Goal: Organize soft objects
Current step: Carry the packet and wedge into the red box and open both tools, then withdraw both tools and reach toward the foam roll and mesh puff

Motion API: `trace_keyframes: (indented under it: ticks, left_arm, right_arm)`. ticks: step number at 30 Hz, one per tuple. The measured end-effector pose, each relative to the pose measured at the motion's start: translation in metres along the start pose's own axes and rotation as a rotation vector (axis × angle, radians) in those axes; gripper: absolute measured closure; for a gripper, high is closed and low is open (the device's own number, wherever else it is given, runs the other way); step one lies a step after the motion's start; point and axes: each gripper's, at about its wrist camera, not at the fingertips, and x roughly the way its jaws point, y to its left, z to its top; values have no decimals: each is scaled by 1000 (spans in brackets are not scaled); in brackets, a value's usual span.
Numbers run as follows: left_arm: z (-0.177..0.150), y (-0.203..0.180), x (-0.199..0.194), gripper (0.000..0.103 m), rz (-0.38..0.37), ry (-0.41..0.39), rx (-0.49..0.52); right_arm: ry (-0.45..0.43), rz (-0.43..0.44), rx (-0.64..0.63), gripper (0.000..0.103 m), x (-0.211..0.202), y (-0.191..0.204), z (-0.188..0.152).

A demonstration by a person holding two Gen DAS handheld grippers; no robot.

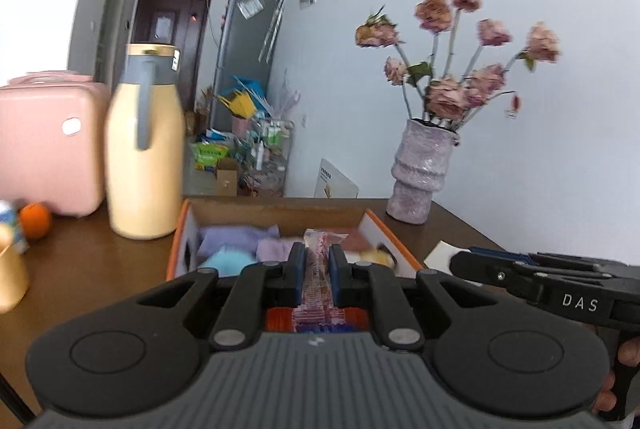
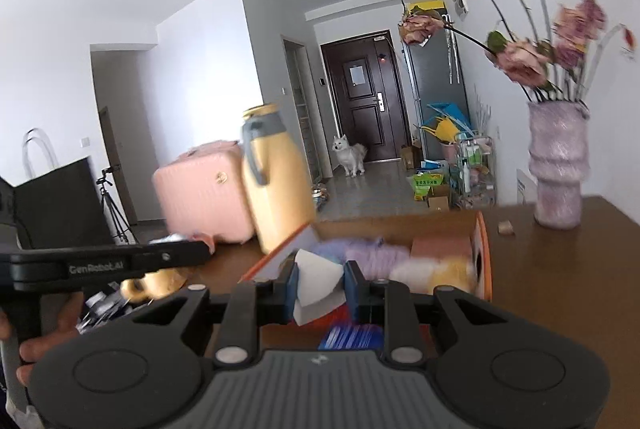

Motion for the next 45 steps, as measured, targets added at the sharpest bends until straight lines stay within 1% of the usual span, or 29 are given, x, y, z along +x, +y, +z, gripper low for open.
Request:
trace_keyframes:
  ticks: [2,4,7,9,11,12,14,16,17,18,19,20,21,22,25,27,28,29,31,32,33,34,36,37,38,40,42,45]
  left_arm:
    - [27,9,42,90,-9,29,-8]
    - [52,19,92,90,-17,80,-42]
    - [79,29,164,90,-3,150,-94]
    - [88,37,211,90,47,185,-138]
    - [91,44,255,90,43,241,-172]
    - [91,46,274,90,55,264,-184]
    - [88,48,303,88,68,291,-185]
    - [84,50,324,88,81,307,-186]
    - [81,52,332,88,97,312,-196]
    - [78,54,337,87,95,316,-193]
    - [75,53,340,82,73,320,-176]
    - [73,53,341,72,65,318,-164]
    - [71,53,340,68,62,312,-150]
    - [70,53,339,65,56,308,-139]
    - [71,54,331,64,51,303,-128]
    - [76,52,320,62,57,292,-113]
    - [80,52,311,59,59,282,-101]
    - [84,52,300,54,62,266,-84]
    - [91,52,277,46,81,231,-47]
    - [93,51,265,44,97,210,-31]
    - [93,51,254,44,111,195,-14]
    - [91,49,241,42,129,183,13]
    - [87,46,219,37,168,168,59]
    - [85,46,208,31,185,159,71]
    - [81,45,194,24,200,147,80]
    - [74,43,165,19,216,110,95]
    - [61,40,132,16,225,54,121]
    - [42,34,91,8,241,7,149]
  right_arm:
    - [31,2,18,79,40,-20,28]
    - [85,7,70,79,88,-45,52]
    - [174,1,181,78,159,-84,71]
    - [228,-10,297,78,203,-110,71]
    - [280,-2,399,78,240,-133,66]
    - [307,-5,445,78,258,-144,62]
    - [334,-18,503,76,280,-156,53]
    - [331,-43,540,64,295,-165,46]
    - [328,-53,556,62,300,-168,43]
    - [334,-53,565,56,304,-170,40]
    - [345,-45,570,55,306,-171,36]
    - [347,-44,573,55,307,-173,34]
    - [345,-51,576,53,307,-175,33]
    - [343,-58,578,50,306,-176,32]
    - [323,-68,595,48,295,-179,36]
    - [311,-73,579,47,283,-177,43]
    - [303,-77,561,46,275,-173,48]
    - [298,-79,537,45,266,-169,53]
    - [288,-84,474,40,246,-159,64]
    - [276,-93,438,37,233,-153,70]
    - [265,-107,399,30,221,-145,74]
    - [250,-124,348,25,205,-137,78]
    - [219,-142,275,22,181,-122,83]
    - [204,-148,236,19,167,-114,84]
    - [189,-154,201,18,153,-105,84]
    - [157,-174,129,16,126,-91,81]
    - [128,-203,51,16,103,-74,75]
    - [55,-243,-36,16,63,-48,60]
